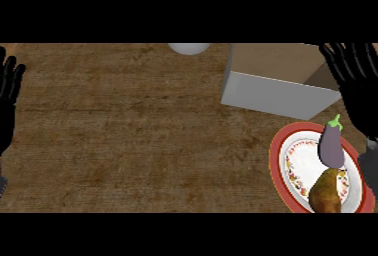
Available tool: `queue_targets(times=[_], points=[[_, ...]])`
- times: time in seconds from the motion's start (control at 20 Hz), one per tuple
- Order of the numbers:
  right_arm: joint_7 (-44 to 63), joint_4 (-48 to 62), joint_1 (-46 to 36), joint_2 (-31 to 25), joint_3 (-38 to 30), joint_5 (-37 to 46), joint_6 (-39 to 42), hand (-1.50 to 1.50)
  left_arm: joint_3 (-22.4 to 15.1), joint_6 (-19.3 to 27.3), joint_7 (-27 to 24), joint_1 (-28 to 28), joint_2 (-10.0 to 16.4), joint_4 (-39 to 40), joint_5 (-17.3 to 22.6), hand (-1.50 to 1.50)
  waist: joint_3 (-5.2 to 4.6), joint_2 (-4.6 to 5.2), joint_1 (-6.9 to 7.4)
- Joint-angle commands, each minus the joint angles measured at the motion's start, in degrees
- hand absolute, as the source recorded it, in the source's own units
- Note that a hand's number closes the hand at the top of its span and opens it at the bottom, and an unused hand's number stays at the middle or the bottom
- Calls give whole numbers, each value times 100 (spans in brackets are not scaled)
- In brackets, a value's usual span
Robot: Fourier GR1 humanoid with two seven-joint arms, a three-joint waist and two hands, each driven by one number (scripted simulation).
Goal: Pick the pear from the plate and place it in the cardboard box
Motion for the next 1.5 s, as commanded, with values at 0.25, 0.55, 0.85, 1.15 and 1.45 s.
queue_targets(times=[0.25, 0.55, 0.85, 1.15, 1.45], points=[[1196, 1204, 1330, -1521, 396, 3037, -1786, -150, -845, -520, 157, 217, 56, 87, -346, 0, -8, 152, -829], [1180, 1400, 1704, -3006, 806, 5114, -2023, -150, -1087, -607, 243, 327, -12, 125, -387, 0, -100, 135, -994], [2314, 1339, 1938, -3931, 1476, 7118, -2108, -150, -1461, -806, 338, 340, -87, 59, -464, 0, -41, -2, -619], [3961, 923, 2015, -3834, 2075, 8176, -1233, -150, -1759, -879, 376, 267, -191, 66, -614, 0, 10, -12, -323], [5925, 519, 2052, -2773, 2719, 8640, 30, -150, -2009, -933, 501, 80, -375, -6, -663, 0, 76, 10, -60]])
